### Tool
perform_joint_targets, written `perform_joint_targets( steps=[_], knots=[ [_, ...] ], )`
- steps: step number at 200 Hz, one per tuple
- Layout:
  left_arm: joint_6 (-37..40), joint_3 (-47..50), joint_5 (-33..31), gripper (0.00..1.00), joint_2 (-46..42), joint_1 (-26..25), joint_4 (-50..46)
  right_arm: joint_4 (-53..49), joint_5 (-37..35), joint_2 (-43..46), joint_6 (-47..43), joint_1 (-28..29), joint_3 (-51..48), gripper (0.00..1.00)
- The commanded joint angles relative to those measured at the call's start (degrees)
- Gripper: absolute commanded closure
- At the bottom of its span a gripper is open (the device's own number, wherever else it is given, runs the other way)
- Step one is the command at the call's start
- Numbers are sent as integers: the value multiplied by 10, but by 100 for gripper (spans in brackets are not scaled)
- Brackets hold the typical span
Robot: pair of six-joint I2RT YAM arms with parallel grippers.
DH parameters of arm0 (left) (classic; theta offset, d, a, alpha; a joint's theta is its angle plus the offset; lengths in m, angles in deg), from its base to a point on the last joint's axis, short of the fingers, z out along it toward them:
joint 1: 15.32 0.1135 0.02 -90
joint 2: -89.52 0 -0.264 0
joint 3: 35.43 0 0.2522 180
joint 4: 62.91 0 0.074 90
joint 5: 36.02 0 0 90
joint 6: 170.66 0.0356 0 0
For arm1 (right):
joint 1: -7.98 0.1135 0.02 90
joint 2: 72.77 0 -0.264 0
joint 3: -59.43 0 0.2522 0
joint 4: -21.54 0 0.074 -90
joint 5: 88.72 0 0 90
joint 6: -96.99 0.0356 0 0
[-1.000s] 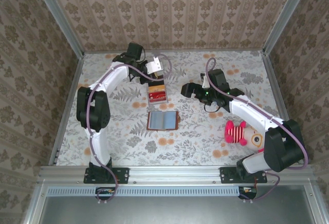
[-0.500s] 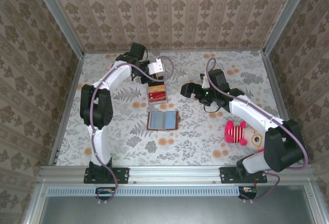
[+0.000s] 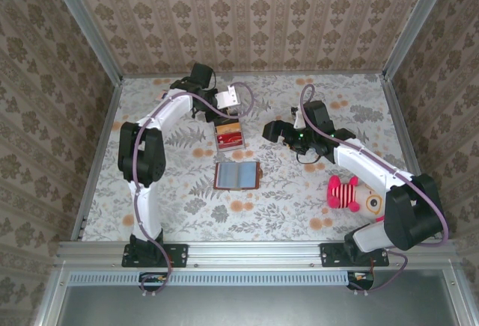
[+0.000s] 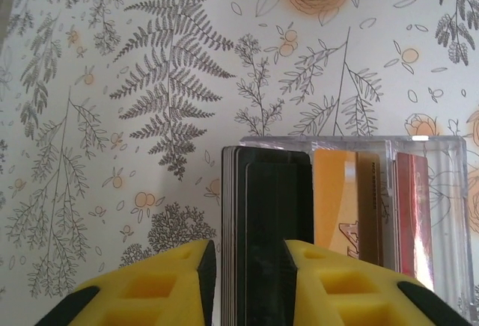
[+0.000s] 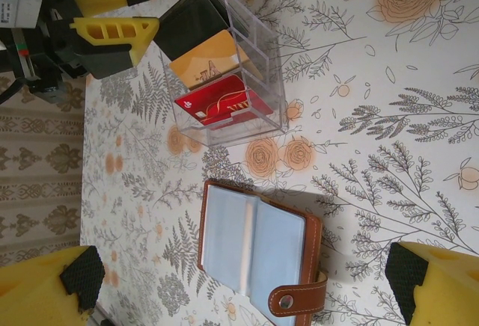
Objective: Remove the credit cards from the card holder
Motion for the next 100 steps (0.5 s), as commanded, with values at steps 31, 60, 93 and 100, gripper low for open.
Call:
perform_joint_targets(
  steps=[31,60,93,100],
  knots=[
    [-130,45,39,57,-72,19,85,-3,9,-2,3,1,3,0],
    [-266,118,29,51,-138,35,168,-32,-21,-11,-19,33,26,3],
    [-355,261,69,35,-236,49,278,-46,-43,-45,-44,94,61,12],
    [-370,287,70,35,-256,50,293,-48,-52,-56,-46,110,69,13]
  ],
)
